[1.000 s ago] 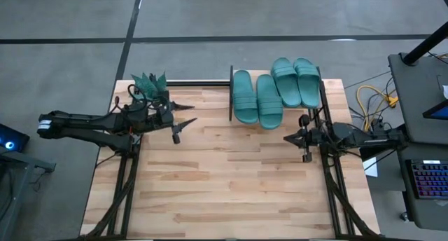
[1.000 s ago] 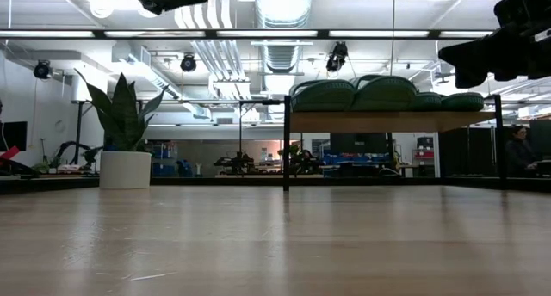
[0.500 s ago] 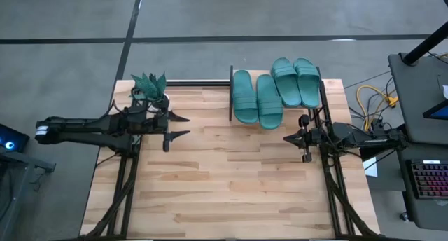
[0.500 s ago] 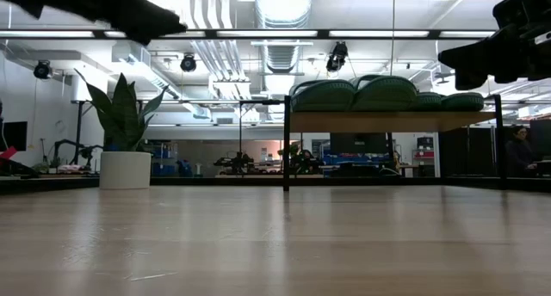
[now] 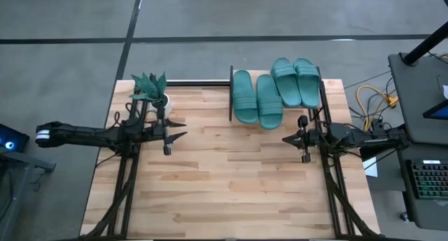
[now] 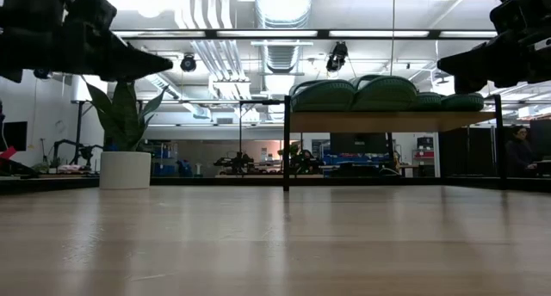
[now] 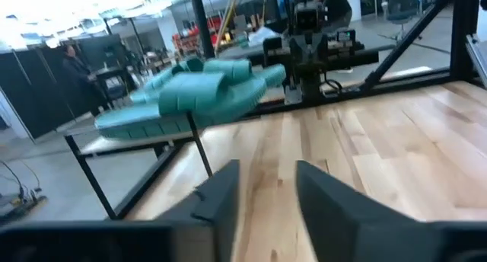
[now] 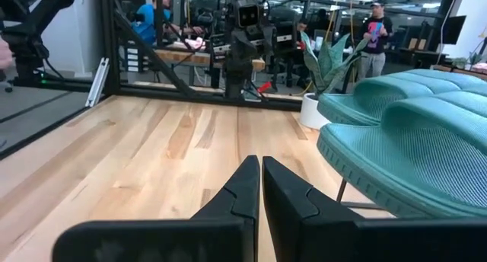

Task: Pick and place slides into the shelf
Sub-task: Return to Home Position

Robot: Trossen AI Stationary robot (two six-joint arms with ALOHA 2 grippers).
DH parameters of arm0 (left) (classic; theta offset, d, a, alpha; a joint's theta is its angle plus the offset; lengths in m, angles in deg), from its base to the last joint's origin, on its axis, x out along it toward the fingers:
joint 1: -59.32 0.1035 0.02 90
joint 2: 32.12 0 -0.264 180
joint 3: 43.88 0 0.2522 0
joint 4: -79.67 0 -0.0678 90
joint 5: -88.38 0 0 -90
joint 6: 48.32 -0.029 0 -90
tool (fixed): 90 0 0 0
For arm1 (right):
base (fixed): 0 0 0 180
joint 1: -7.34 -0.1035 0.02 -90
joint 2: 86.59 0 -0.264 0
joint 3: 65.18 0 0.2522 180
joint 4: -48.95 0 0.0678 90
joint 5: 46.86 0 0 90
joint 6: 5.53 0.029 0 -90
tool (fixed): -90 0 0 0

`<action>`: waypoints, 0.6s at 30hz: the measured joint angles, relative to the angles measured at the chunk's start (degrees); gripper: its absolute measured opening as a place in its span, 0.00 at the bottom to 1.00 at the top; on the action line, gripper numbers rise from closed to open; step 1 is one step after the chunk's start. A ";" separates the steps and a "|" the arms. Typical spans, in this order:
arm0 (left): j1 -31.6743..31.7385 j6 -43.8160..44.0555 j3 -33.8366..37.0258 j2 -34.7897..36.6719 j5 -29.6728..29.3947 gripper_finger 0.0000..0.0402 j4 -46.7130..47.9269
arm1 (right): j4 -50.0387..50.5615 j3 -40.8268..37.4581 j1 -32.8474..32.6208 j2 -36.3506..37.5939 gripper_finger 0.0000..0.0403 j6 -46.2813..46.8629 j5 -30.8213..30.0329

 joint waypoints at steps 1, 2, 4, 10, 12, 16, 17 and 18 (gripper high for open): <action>0.00 0.34 0.17 0.25 0.00 0.25 0.79 | -0.01 0.00 0.00 -0.18 0.02 0.00 0.00; 0.00 0.40 0.34 0.41 0.00 0.19 1.50 | 0.00 0.00 0.00 -0.44 0.02 -0.01 0.00; 0.00 0.41 0.73 0.63 0.02 0.08 2.47 | 0.01 0.00 0.00 -0.75 0.02 -0.04 0.00; 0.14 1.69 3.62 2.75 -2.10 0.03 2.45 | 0.06 0.02 0.00 -1.65 0.02 -0.13 -0.01; 0.15 3.49 4.95 3.63 -2.13 0.03 2.59 | 0.07 0.02 0.00 -1.63 0.02 -0.13 0.00; 0.13 7.00 5.14 4.65 -0.76 0.04 5.50 | 0.09 0.04 0.00 -1.61 0.02 -0.14 0.00; 0.13 7.46 5.14 4.88 -0.14 0.04 5.44 | 0.09 0.04 0.00 -1.61 0.02 -0.13 -0.02; 0.13 7.35 5.14 5.19 0.60 0.04 5.80 | 0.09 0.04 0.00 -1.62 0.02 -0.13 -0.02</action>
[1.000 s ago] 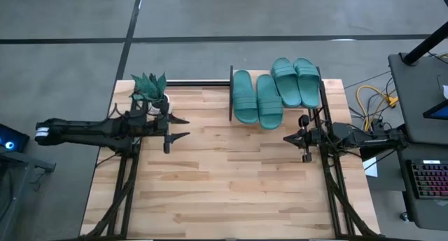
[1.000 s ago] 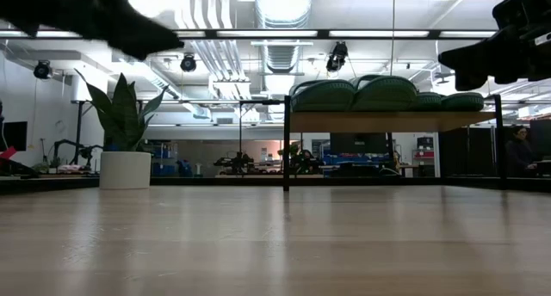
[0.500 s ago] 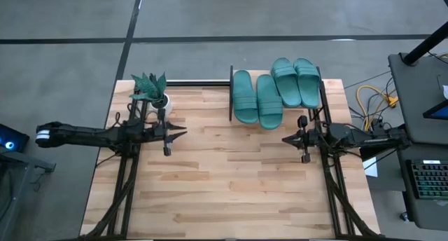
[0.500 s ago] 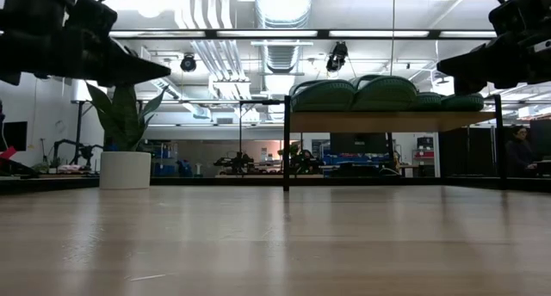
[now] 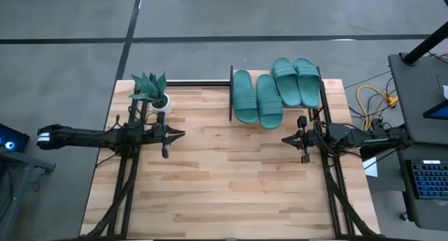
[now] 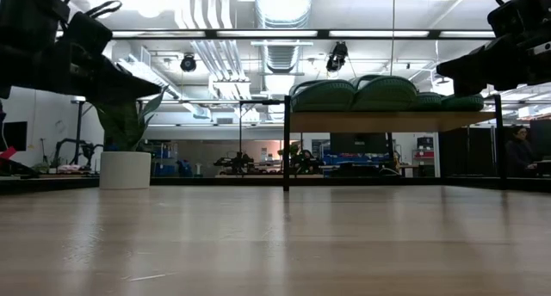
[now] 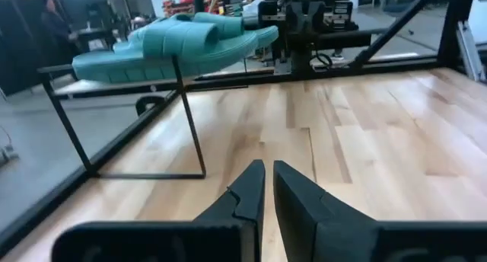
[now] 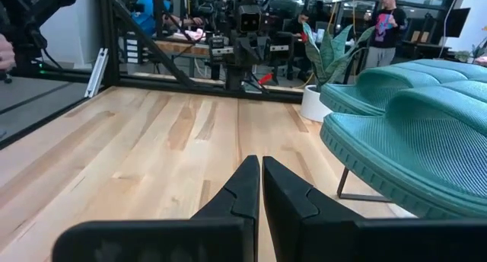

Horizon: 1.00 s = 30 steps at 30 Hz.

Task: Pick and place slides into the shelf
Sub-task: Return to Home Position

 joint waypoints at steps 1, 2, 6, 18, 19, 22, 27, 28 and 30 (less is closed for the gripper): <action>0.00 -0.92 0.01 0.28 0.03 0.04 0.16 | 0.00 0.00 0.00 -0.01 0.02 0.00 0.00; 0.00 -1.95 0.02 0.51 -0.10 0.04 0.57 | 0.00 0.00 0.00 -0.01 0.02 -0.01 0.00; 0.26 -1.96 0.02 4.19 -2.90 0.04 3.89 | 0.00 0.00 0.00 -0.32 0.02 0.83 0.02; 0.22 3.57 0.09 19.02 2.76 0.04 17.95 | 0.00 0.00 0.00 -1.45 0.02 1.49 0.00; 0.22 3.57 0.09 19.79 2.76 0.04 18.00 | 0.00 0.00 0.00 -1.45 0.02 1.51 0.01; 0.12 5.10 0.11 21.21 2.76 0.04 18.04 | 0.00 0.00 0.00 -1.46 0.02 2.10 0.00; -2.68 8.39 0.13 22.21 2.84 0.04 17.88 | 0.00 0.00 0.00 -1.43 0.02 2.56 0.00; -3.74 8.51 0.15 22.21 2.83 0.04 17.38 | 0.00 0.00 0.00 -1.43 0.02 2.59 0.00; -5.99 8.24 0.15 22.02 2.64 0.04 15.69 | 0.00 0.00 0.00 -1.43 0.02 3.00 0.00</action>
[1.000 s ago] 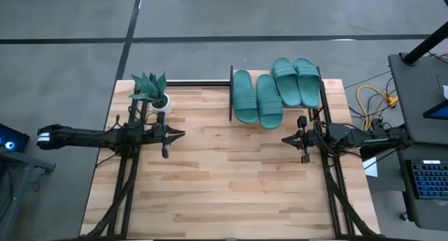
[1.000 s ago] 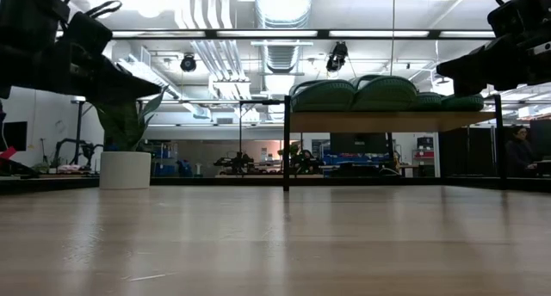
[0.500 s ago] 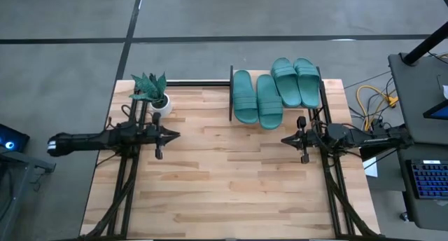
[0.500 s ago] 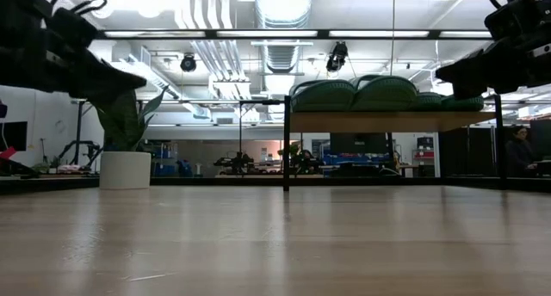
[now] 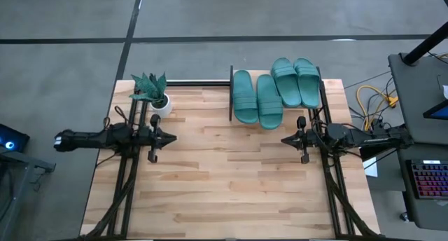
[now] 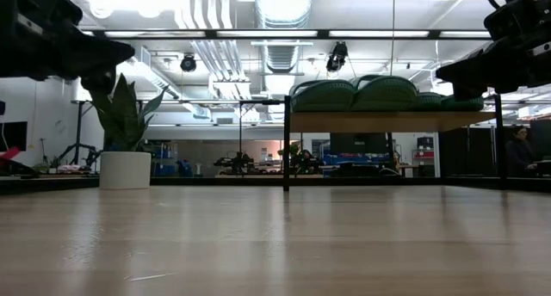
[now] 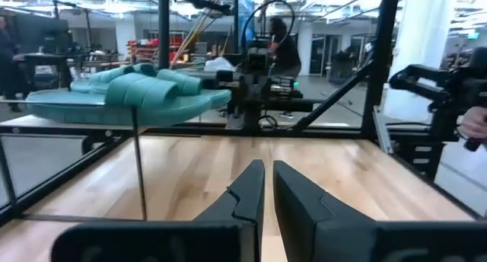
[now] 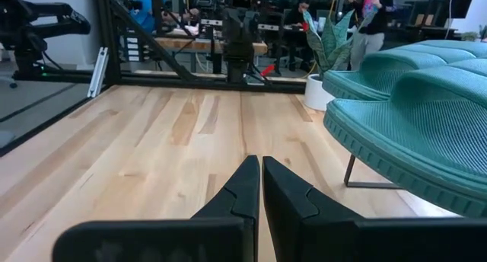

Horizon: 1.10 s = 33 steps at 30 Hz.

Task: Pick and place slides into the shelf
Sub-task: Return to Home Position

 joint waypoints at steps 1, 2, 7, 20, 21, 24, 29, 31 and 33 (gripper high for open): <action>-1.21 0.06 0.00 -0.06 -1.20 0.04 -0.23 | 0.00 0.00 0.00 0.00 0.02 0.02 0.00; -2.50 0.06 0.00 -0.29 -2.72 0.04 0.06 | 0.02 0.00 0.00 0.00 0.02 0.02 0.02; -6.96 -4.01 0.02 -4.08 -9.57 0.04 -0.30 | 0.00 0.00 0.00 -0.02 0.02 -0.48 -0.02; -7.58 -3.34 -1.91 0.38 -10.20 0.04 5.87 | -1.36 -0.02 0.00 0.11 0.02 -2.19 -0.17; -7.58 -3.25 -1.91 0.42 -10.17 0.04 5.85 | -1.36 -0.02 0.00 0.12 0.02 -2.16 -0.18; -7.58 -3.09 -1.64 -0.28 -10.10 0.04 5.31 | -1.40 -0.02 0.00 0.13 0.02 -2.16 -0.17; -7.63 -3.14 -1.57 0.28 -9.69 0.04 5.36 | -1.43 -0.02 0.00 0.13 0.02 -2.30 -0.15; -7.61 -3.12 -1.57 0.19 -9.33 0.04 5.42 | -1.53 -0.02 0.00 0.09 0.02 -3.00 -0.12; -7.63 -3.09 -1.53 0.00 -8.73 0.04 5.39 | -1.57 -0.02 0.00 0.11 0.02 -3.29 -0.08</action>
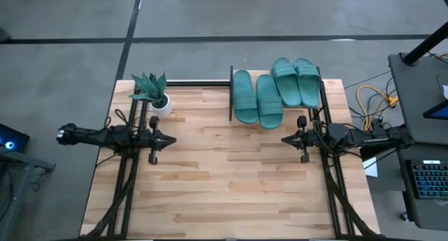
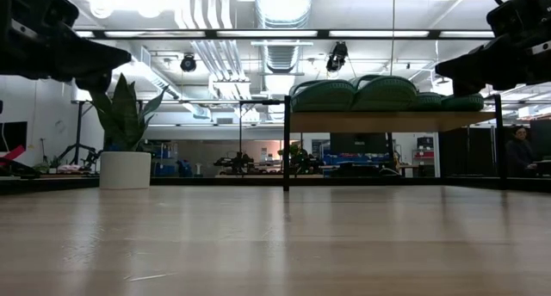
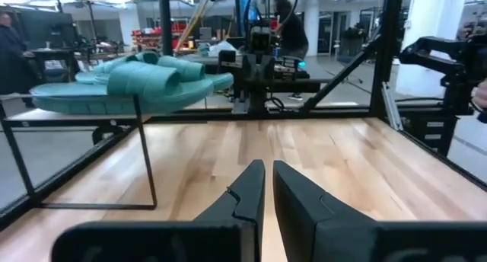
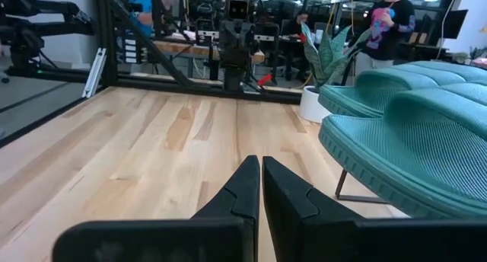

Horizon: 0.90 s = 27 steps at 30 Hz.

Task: Pick and place slides into the shelf
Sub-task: Return to Home Position

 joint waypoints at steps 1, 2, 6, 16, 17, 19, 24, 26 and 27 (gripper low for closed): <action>0.00 0.19 0.05 -0.17 0.31 0.04 -0.07 | -0.04 0.00 0.00 0.02 0.02 -0.02 0.04; 0.00 0.44 0.20 -0.19 0.79 0.04 -0.53 | -0.04 0.00 0.00 0.02 0.02 -0.08 0.22; 0.02 1.09 0.70 -0.10 1.85 0.04 -1.54 | -1.64 0.00 0.00 -0.04 0.02 -1.14 1.85; 0.02 1.36 1.29 -1.78 1.92 0.04 -3.04 | -3.81 0.00 0.00 -0.09 0.02 -1.26 6.78; 0.02 1.39 1.29 -2.11 1.92 0.04 -3.04 | -3.82 0.00 0.00 -0.09 0.02 -1.26 6.93; 0.02 1.43 1.33 -2.81 1.91 0.04 -3.07 | -3.83 0.00 0.00 -0.09 0.02 -1.26 6.94; 0.02 1.42 1.42 -4.65 1.78 0.04 -4.29 | -3.96 0.00 0.00 -0.04 0.02 -1.26 6.94; 0.02 1.42 1.42 -5.20 1.53 0.04 -4.49 | -3.96 0.00 0.00 -0.04 0.02 -1.28 6.46; 0.02 1.42 1.42 -5.42 1.53 0.04 -4.50 | -3.96 0.00 0.00 -0.04 0.02 -1.26 6.38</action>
